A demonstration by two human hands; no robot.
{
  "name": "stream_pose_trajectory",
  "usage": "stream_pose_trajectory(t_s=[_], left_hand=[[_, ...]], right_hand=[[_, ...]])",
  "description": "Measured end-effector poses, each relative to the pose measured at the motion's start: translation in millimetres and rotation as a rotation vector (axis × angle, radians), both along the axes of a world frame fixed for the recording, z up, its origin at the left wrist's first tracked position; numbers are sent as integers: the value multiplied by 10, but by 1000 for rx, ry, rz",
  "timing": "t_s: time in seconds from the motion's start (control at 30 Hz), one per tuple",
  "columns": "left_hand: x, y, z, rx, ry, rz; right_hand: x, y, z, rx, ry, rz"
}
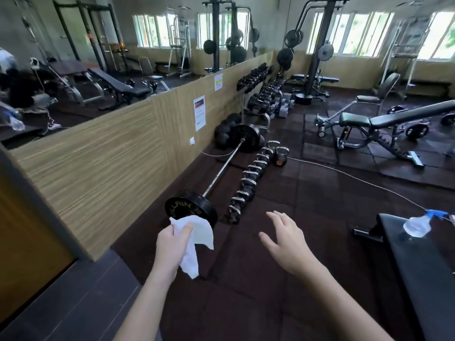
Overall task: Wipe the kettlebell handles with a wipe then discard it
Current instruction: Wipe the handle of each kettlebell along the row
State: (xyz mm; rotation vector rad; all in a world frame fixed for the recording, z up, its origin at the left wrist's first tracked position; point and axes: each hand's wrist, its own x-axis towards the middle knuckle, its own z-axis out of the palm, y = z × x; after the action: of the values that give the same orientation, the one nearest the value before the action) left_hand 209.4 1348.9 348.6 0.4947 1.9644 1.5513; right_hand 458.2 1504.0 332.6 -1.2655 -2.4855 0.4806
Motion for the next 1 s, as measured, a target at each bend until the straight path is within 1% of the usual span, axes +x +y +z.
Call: stream_pose_trajectory(t_s=[0.13, 0.27, 0.43, 0.53, 0.6, 0.67, 0.77, 0.93, 1.0], left_hand=[[23, 984, -118, -44, -12, 63], [140, 1948, -319, -58, -10, 163], [363, 2914, -556, -136, -30, 325], [445, 3508, -618, -163, -79, 393], [425, 3904, -690, -174, -123, 442], [330, 4339, -856, -175, -130, 487], [124, 4984, -1048, -185, -111, 539], [-277, 6031, -1377, -255, -172, 655], [-384, 6448, -1436, -252, -180, 692]], right_hand=[[-47, 1039, -185, -38, -28, 33], [-40, 2192, -372, -38, -79, 113], [71, 3503, -491, -82, -156, 215], [14, 4242, -573, -121, -195, 273], [-123, 4713, -666, -130, -208, 322], [-324, 5204, -771, -135, -222, 371], [-712, 5910, -952, -144, -217, 446], [-1368, 7067, -1296, -167, -247, 550], [-1637, 7484, -1453, -171, -250, 610]])
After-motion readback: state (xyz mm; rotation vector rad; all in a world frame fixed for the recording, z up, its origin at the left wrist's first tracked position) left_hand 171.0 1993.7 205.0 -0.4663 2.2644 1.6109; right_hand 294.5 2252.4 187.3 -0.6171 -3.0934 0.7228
